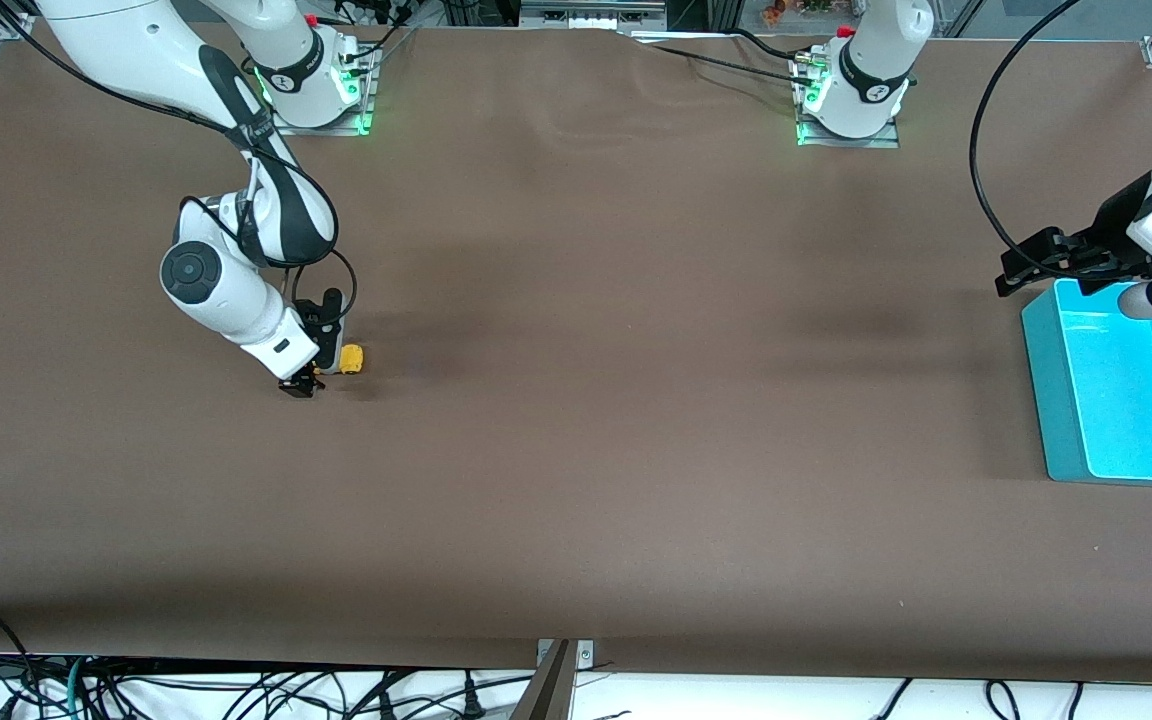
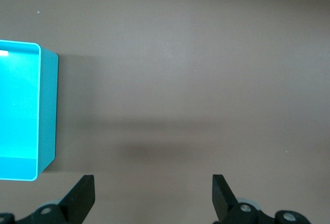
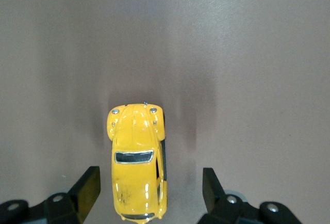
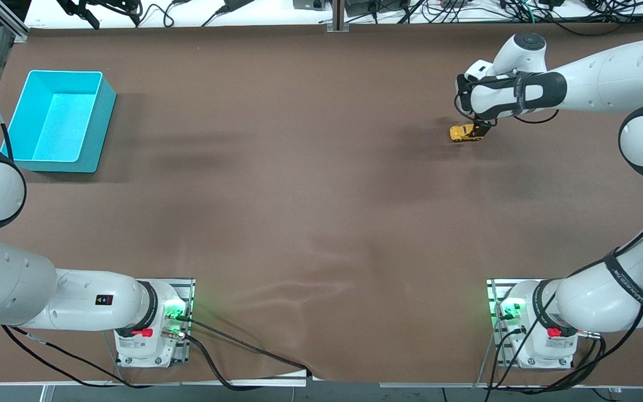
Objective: Wind and store yellow beetle car
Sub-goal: 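Lower the right gripper and close it on the yellow car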
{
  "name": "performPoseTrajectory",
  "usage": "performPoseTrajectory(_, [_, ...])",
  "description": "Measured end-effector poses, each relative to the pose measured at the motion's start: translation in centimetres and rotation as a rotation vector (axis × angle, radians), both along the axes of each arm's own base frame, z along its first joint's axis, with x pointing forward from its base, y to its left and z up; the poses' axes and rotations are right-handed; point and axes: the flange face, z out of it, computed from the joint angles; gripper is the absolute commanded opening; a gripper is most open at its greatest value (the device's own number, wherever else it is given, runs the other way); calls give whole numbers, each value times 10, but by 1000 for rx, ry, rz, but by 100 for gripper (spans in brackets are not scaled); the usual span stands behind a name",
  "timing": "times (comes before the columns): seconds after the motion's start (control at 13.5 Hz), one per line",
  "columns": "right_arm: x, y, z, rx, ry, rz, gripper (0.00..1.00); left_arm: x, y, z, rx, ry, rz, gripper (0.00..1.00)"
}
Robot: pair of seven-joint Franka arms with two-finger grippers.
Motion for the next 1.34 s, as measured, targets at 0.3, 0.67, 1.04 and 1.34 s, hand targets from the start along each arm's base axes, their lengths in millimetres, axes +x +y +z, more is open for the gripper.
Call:
performPoseTrajectory(0.3, [-7, -1, -7, 2, -13, 0, 73, 0, 0, 0, 0, 0, 0, 100])
performPoseTrajectory(0.67, [-11, -2, -10, 3, -16, 0, 51, 0, 0, 0, 0, 0, 0, 100])
performPoseTrajectory(1.04, [-11, -2, -10, 3, -17, 0, 32, 0, 0, 0, 0, 0, 0, 100])
performPoseTrajectory(1.34, [-11, -1, -10, 3, -17, 0, 28, 0, 0, 0, 0, 0, 0, 100])
